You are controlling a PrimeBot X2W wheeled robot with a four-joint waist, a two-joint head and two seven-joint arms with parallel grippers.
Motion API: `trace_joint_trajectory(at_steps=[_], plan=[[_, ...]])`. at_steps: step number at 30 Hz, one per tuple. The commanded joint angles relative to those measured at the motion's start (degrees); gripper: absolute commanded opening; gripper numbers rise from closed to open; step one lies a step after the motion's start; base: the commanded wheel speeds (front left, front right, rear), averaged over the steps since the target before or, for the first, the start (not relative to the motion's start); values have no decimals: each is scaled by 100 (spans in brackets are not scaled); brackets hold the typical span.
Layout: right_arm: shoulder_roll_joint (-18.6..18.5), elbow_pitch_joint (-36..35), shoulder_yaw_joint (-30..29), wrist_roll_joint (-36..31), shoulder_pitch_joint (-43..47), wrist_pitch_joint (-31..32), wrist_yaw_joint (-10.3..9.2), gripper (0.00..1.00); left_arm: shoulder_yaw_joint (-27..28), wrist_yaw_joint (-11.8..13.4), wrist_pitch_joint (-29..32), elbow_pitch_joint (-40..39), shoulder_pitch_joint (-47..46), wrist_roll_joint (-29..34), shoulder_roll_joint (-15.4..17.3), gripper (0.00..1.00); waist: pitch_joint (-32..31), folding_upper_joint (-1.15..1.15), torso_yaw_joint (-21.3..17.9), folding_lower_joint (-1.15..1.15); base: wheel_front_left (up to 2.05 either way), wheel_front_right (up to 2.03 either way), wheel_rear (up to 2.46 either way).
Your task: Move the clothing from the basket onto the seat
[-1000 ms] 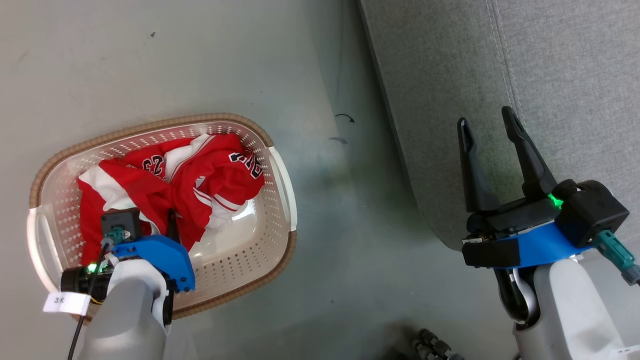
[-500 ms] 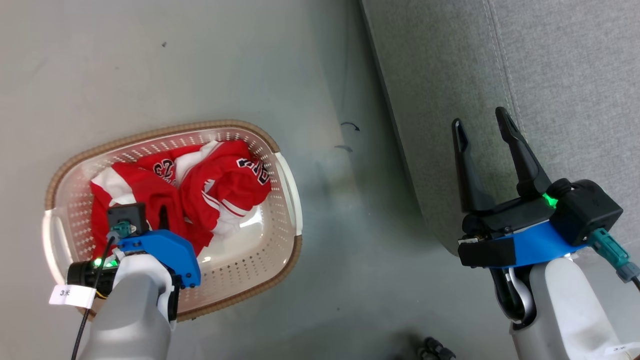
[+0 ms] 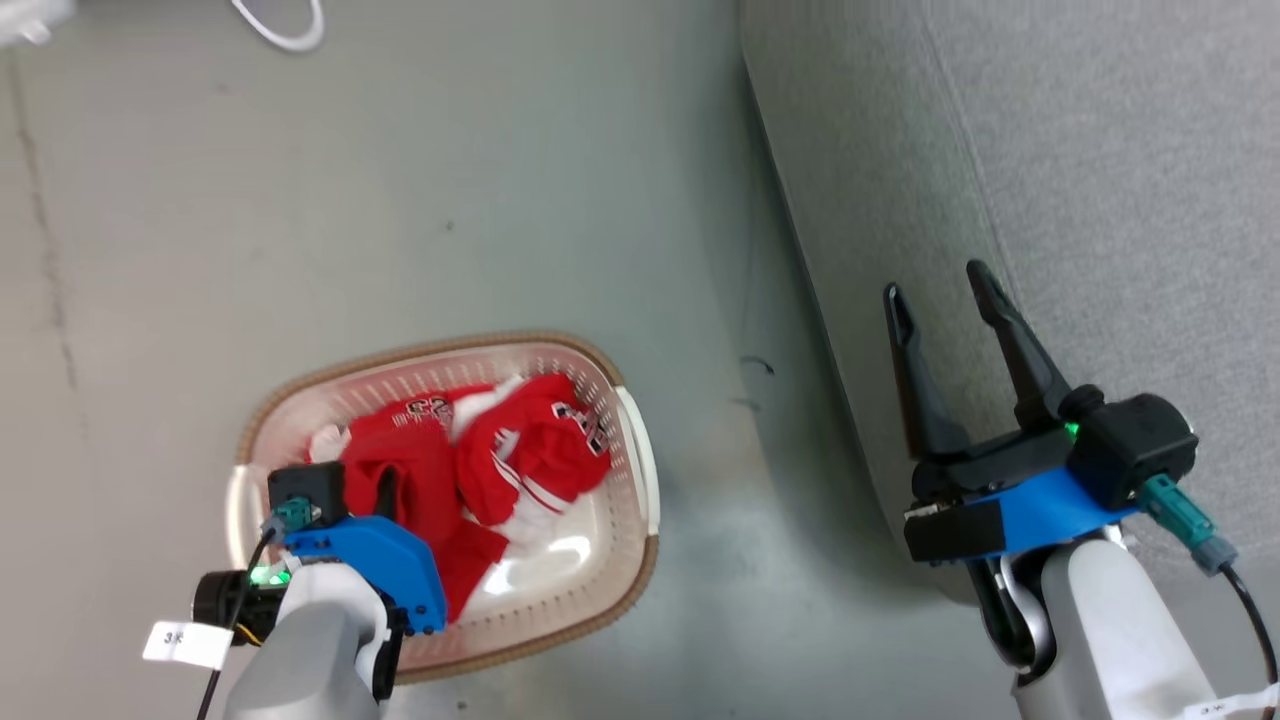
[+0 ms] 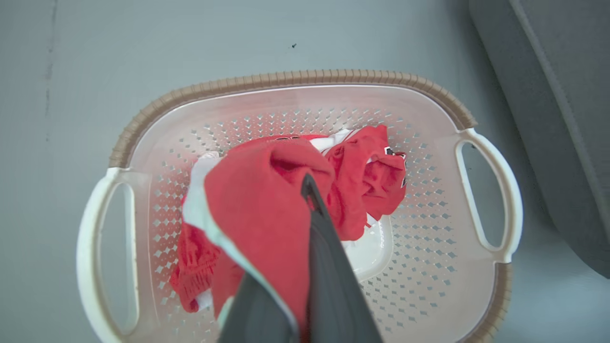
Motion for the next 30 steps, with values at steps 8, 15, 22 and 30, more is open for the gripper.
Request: trace_joint_trajectory(at_steps=[8, 15, 22, 30], plan=[[-22, 265, -57, -90, 354, -20, 3, 100, -234, -221, -52, -426, 349, -230, -68, 0, -1299, 0, 530, 1, 0, 0, 0], [-22, 442, -85, 0, 583, -20, 3, 100, -773, -270, -52, -1340, 618, -465, -77, 0, -1986, 0, 736, 1, 0, 0, 0], [-21, 554, -15, 40, 756, 2, 3, 100, -1778, -262, 75, -2226, 510, -844, -74, 0, -2410, 0, 917, 1, 0, 0, 0], [-22, 604, 95, 73, 866, 108, 3, 100, -2481, -263, 449, -2978, 97, -1220, -73, 0, -2676, 0, 1017, 1, 0, 0, 0]])
